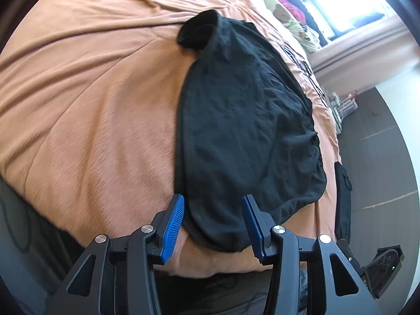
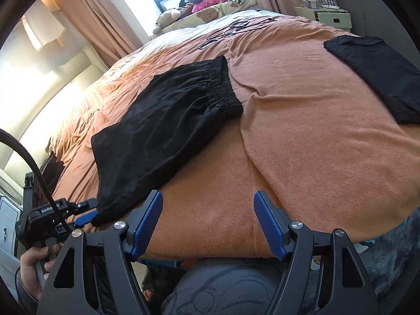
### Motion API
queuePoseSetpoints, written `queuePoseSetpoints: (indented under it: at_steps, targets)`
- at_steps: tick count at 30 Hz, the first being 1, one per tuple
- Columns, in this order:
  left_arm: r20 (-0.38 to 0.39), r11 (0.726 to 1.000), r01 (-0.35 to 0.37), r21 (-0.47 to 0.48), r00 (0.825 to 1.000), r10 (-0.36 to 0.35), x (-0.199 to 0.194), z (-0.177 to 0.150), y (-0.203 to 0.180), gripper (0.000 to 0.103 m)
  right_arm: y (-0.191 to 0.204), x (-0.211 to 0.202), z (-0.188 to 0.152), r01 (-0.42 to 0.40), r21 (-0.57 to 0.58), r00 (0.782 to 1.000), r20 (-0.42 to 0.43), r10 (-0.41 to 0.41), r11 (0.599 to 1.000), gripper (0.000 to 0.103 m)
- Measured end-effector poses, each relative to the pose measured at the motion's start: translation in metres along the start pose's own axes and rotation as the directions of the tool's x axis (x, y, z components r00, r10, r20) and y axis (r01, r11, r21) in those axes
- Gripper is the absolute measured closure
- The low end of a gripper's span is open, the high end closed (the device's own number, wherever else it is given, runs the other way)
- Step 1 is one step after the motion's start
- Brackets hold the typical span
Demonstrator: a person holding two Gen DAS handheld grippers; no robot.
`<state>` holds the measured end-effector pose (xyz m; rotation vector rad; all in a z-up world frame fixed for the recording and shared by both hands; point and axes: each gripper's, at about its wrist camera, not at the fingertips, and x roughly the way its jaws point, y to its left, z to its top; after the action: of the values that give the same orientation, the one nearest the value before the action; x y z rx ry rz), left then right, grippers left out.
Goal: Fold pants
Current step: 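Move both grippers down toward the black pants' waistband and leg hem, then close the left gripper on the leg hem while the right gripper grasps the waistband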
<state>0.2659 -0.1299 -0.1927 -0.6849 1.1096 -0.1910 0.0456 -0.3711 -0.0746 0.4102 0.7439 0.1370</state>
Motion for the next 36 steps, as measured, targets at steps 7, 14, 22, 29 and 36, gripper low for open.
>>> queuePoseSetpoints:
  at_steps: [7,14,22,29,36]
  targets:
    - [-0.026,0.998,0.017,-0.063,0.999,-0.019,-0.002,-0.005,0.009,0.054,0.003,0.012,-0.001,-0.021,0.005,1.0,-0.013,0.021,1.0,0.032]
    - [0.007,0.995,0.074,-0.069,0.997,-0.073,0.008,0.001,0.007,0.057,0.003,0.018,0.001,-0.028,0.019,0.999,-0.026,0.029,0.999,0.032]
    - [0.0,0.993,0.078,-0.091,0.997,-0.079,0.0,-0.004,0.017,0.095,0.001,0.043,0.016,-0.06,0.082,0.997,-0.042,0.063,0.995,0.042]
    - [-0.028,0.989,0.099,-0.111,0.994,-0.102,-0.005,-0.016,0.021,0.096,-0.001,0.073,0.034,-0.112,0.162,0.991,-0.056,0.123,0.98,0.042]
    - [-0.059,0.976,0.155,-0.151,0.984,-0.166,-0.006,-0.02,0.03,0.077,0.0,0.095,0.039,-0.121,0.208,0.987,-0.082,0.141,0.971,0.042]
